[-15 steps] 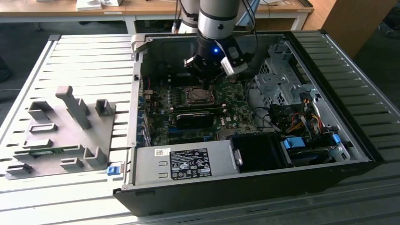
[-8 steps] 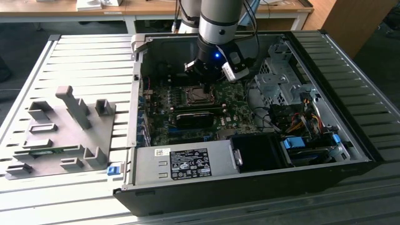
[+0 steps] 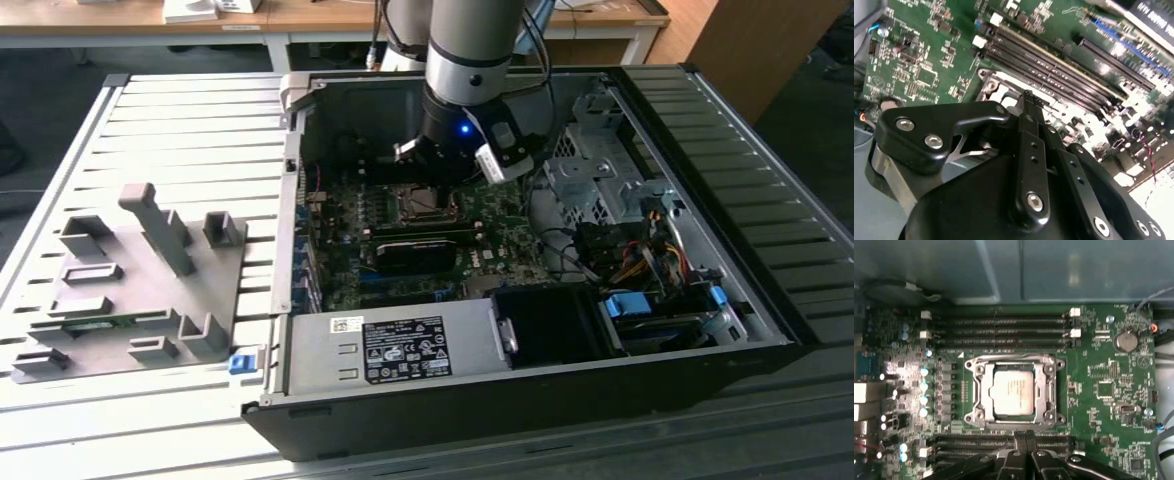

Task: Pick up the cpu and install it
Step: 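Install the second cpu locking lever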

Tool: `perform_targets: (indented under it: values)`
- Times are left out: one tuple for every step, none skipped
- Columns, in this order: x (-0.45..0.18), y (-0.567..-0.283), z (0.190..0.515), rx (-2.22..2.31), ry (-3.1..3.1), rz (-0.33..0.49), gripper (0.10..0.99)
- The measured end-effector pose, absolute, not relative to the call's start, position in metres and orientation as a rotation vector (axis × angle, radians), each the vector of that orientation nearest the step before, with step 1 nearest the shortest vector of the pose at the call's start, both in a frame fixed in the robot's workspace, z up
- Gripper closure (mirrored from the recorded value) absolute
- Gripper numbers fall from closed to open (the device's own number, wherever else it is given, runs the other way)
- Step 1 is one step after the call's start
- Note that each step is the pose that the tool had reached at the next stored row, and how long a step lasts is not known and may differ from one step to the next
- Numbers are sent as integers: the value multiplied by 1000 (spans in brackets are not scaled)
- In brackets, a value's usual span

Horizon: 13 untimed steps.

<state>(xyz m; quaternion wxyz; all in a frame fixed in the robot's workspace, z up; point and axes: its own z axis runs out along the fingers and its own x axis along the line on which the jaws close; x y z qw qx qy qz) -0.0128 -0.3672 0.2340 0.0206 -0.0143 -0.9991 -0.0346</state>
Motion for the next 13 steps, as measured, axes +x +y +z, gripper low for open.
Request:
perform_targets:
  values:
    - [-14,-368,233,-45,-3098,-107,980]
    - [-16,-369,233,-44,-3098,-108,980]
    - [-18,-369,232,-44,-3098,-108,980]
    - [-21,-369,232,-43,-3098,-108,980]
    - [-24,-370,231,-43,-3098,-108,980]
    - [-27,-370,231,-43,-3098,-107,980]
    - [-29,-370,230,-43,-3098,-107,980]
    - [-30,-370,230,-43,-3098,-107,980]
    - [-31,-370,229,-43,-3098,-107,980]
    - [-31,-370,228,-43,-3098,-107,980]
    - [-31,-370,226,-43,-3098,-107,980]
    - [-31,-370,224,-43,-3097,-107,980]
    - [-31,-370,222,-43,-3096,-107,980]
